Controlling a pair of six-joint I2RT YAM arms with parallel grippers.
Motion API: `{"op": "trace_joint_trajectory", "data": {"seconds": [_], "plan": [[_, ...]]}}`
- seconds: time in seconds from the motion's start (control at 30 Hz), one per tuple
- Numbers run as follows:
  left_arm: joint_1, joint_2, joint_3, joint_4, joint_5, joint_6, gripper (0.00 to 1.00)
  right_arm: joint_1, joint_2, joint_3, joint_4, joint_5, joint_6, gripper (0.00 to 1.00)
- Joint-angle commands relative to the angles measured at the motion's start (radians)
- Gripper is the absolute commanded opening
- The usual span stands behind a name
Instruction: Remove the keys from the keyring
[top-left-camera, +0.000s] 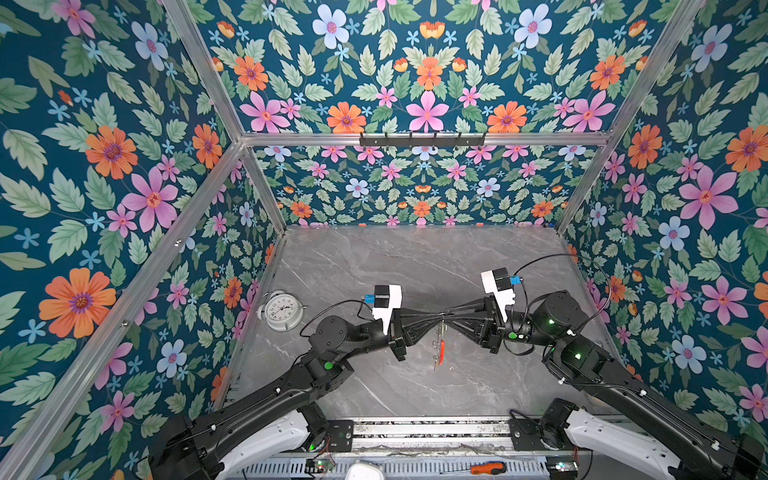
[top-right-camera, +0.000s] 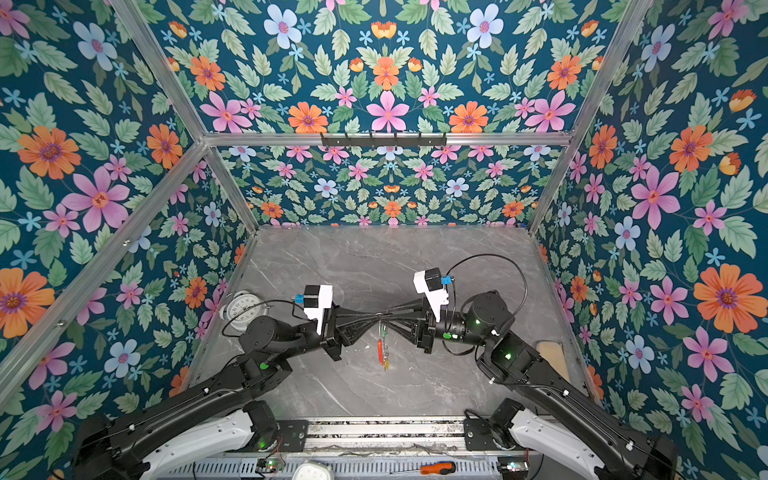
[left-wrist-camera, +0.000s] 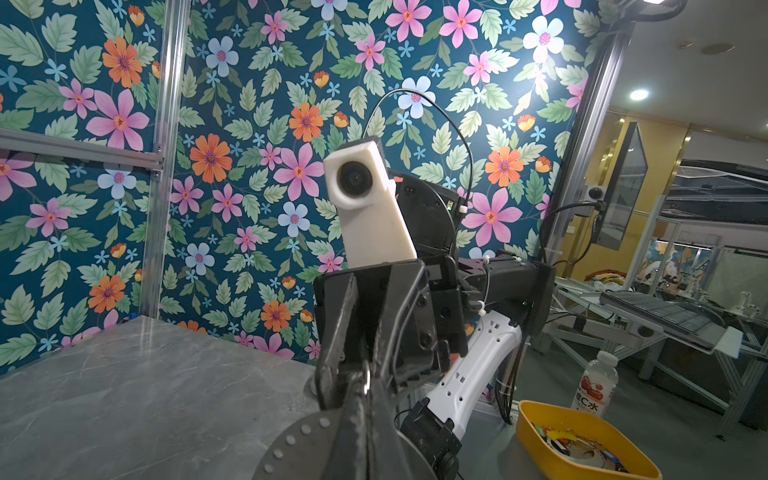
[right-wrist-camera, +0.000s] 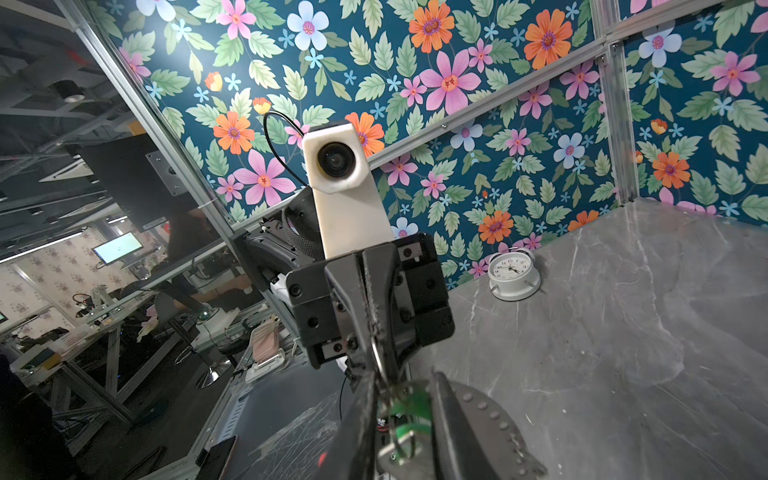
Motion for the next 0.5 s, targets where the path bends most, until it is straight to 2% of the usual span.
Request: {"op": "trace_joint_trajectory", "data": {"seconds": [0.0, 0.3, 0.47], "plan": [[0.0, -0.004, 0.001, 0.051, -0.01, -0.002, 0.0, 0.001, 0.0, -0.001, 0.052, -0.022, 0.016, 0.19], [0.0, 0.009, 0.005, 0.063, -0.007, -0.008, 0.0, 0.001, 0.011, 0.002, 0.046, -0.047, 0.02, 0.01], [0.001, 0.008, 0.019, 0.04, -0.007, -0.014, 0.0, 0.002, 0.004, 0.019, -0.023, -0.029, 0.0, 0.0]]}}
